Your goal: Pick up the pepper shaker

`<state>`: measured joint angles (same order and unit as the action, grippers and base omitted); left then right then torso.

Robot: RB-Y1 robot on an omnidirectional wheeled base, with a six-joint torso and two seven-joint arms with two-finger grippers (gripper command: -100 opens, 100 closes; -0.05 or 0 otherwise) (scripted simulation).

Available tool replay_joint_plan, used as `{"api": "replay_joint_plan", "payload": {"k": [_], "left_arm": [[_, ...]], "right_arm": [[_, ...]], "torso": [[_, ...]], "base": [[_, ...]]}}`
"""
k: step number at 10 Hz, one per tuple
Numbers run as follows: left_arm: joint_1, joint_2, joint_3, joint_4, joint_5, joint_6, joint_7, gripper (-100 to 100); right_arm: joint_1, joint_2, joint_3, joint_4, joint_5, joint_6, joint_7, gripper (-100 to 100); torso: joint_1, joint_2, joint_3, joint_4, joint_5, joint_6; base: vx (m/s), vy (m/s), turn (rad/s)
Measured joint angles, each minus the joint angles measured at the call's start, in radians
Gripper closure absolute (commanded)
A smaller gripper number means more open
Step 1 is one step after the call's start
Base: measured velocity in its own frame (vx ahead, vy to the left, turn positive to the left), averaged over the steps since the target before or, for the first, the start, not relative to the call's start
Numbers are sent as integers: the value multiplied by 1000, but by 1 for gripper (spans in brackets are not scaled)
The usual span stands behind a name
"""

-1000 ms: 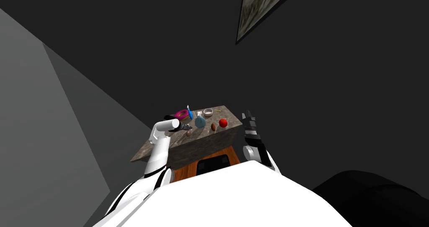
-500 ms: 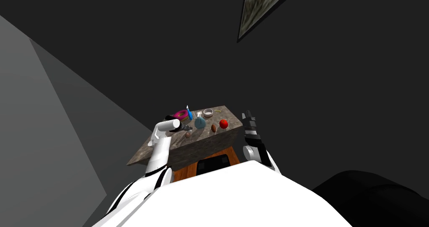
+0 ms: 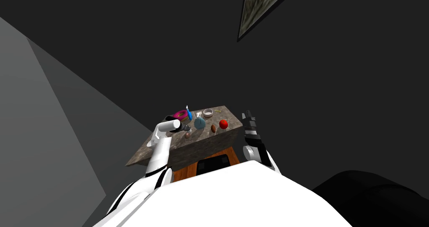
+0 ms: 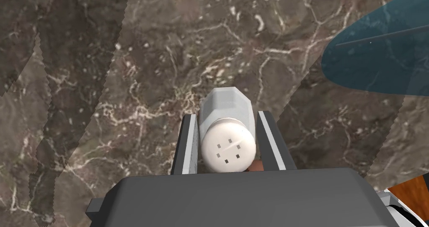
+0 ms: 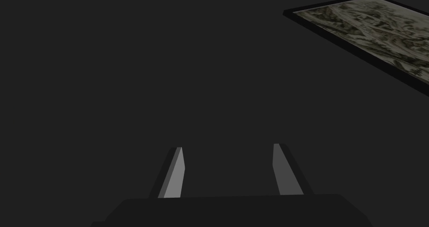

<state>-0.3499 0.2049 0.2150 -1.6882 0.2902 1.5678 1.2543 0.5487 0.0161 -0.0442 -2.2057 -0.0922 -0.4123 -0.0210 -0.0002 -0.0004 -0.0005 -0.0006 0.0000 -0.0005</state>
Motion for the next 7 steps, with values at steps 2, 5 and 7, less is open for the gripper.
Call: {"api": "replay_joint_plan", "payload": {"k": [2, 5, 7], "left_arm": [[0, 0, 0, 0, 0, 0, 0, 0], [-1, 3, -4, -32, 1, 29, 14, 100], [-4, 6, -7, -49, 2, 50, 25, 0]], "right_arm": [[0, 0, 0, 0, 0, 0, 0, 0], [0, 0, 0, 0, 0, 0, 0, 0], [0, 0, 0, 0, 0, 0, 0, 0]], "torso": [[0, 0, 0, 0, 0, 0], [1, 2, 1, 1, 0, 0], [1, 2, 1, 0, 0, 0]], "base": [[0, 0, 0], [-22, 21, -13], [-7, 6, -2]]}}
